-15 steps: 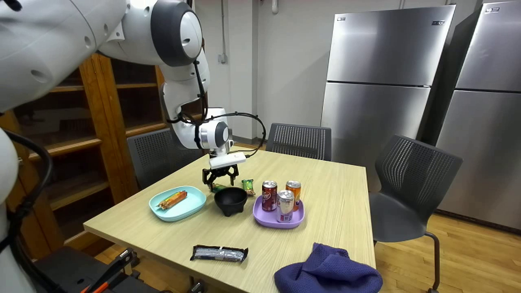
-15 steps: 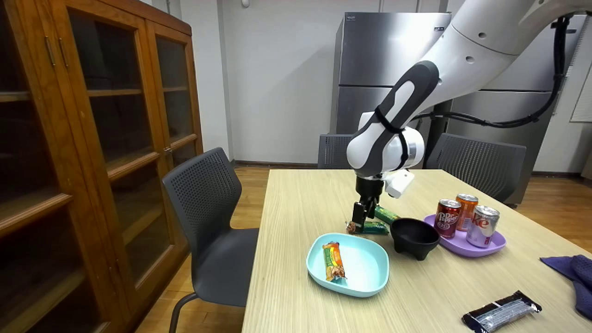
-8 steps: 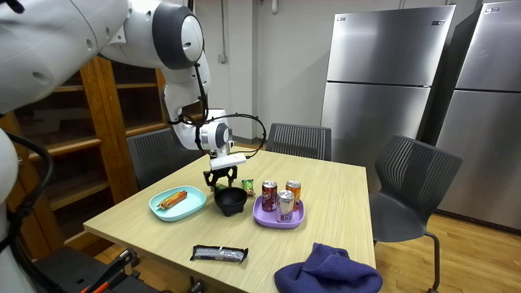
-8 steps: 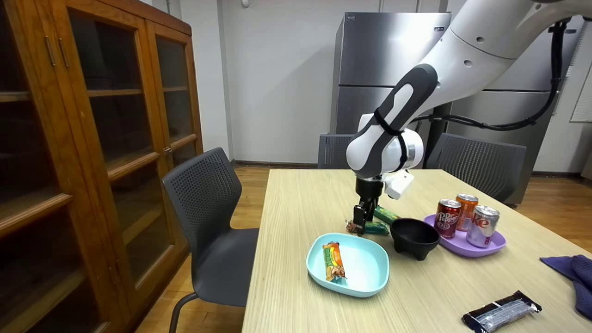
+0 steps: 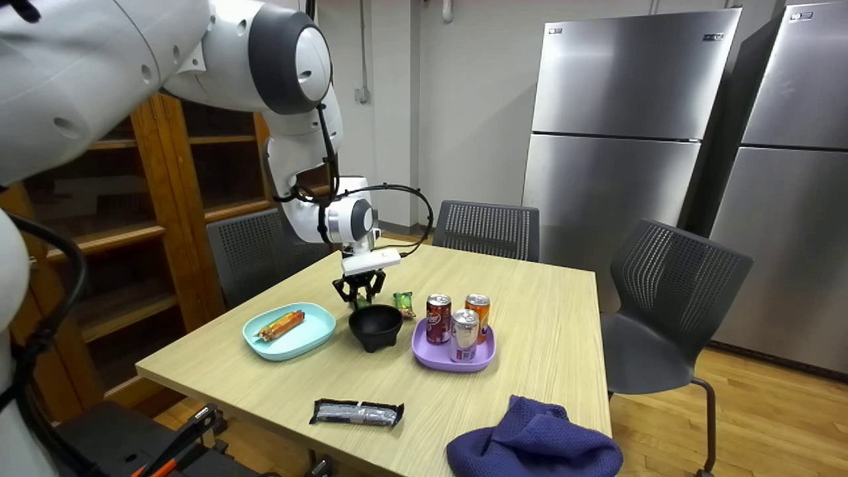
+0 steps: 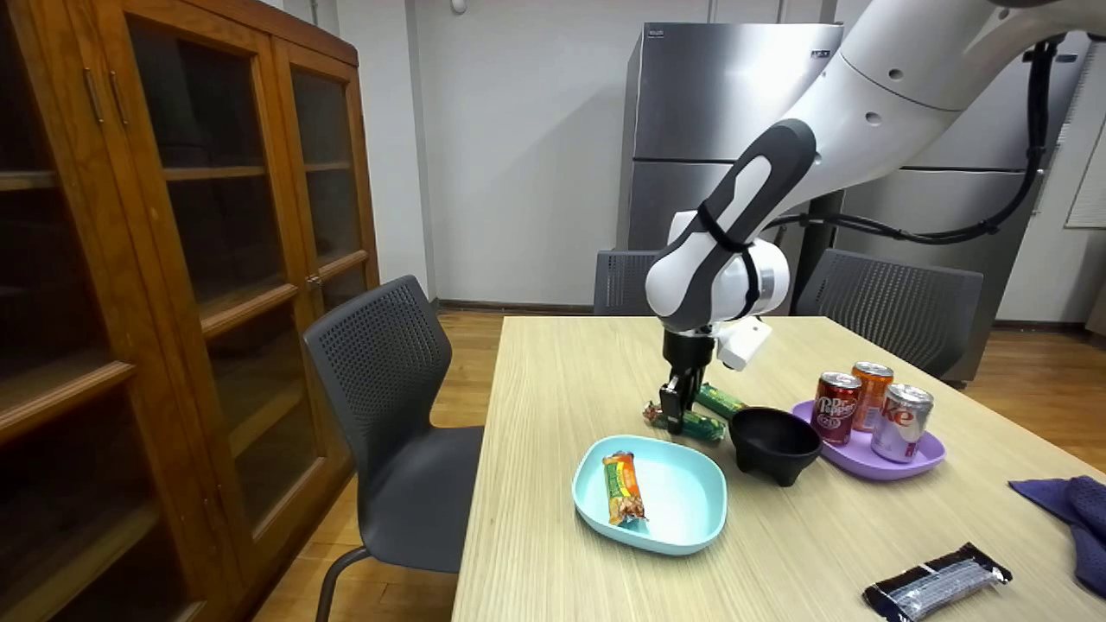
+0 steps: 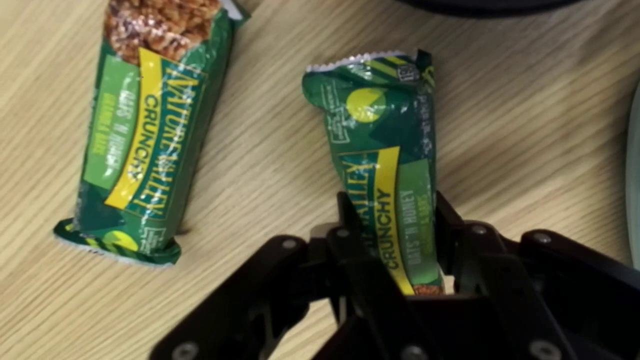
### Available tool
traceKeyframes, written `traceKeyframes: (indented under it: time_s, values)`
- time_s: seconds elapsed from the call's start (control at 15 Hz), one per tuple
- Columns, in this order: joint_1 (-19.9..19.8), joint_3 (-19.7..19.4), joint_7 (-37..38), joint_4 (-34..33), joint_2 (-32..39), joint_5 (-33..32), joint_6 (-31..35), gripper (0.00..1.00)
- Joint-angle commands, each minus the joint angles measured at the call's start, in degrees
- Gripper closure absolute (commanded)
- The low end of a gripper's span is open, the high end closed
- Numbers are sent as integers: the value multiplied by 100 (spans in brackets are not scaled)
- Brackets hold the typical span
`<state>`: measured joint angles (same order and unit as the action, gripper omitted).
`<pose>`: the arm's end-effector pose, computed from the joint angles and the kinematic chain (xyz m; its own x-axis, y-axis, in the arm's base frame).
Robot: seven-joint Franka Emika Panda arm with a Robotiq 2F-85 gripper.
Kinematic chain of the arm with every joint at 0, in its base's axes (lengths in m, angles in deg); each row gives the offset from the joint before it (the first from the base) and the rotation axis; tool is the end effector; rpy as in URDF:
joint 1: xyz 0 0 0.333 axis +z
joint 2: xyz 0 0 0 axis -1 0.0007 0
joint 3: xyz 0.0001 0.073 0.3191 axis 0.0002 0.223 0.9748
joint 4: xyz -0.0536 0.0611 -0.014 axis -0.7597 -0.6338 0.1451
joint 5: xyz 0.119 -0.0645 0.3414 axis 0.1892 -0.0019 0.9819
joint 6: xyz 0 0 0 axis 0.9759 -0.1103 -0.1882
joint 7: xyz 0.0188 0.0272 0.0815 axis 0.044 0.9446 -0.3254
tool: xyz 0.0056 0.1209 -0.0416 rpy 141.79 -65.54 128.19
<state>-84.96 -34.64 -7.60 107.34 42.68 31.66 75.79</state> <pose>0.6663 0.1217 0.0766 0.5766 0.8170 -0.0028 0.8156 -0.5753 0.0616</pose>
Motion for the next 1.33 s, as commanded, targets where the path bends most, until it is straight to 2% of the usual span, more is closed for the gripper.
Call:
traceKeyframes:
  time_s: [0.0, 0.4, 0.67, 1.27]
  values:
    - [-30, 130, 61, -81, -127, -62, -163, 88]
    - [246, -18, 602, 86, -431, -135, -128, 88]
    - [421, -61, 1221, 342, -681, -97, -58, 88]
    - [788, -145, 2609, 1551, -1472, -11, 103, 88]
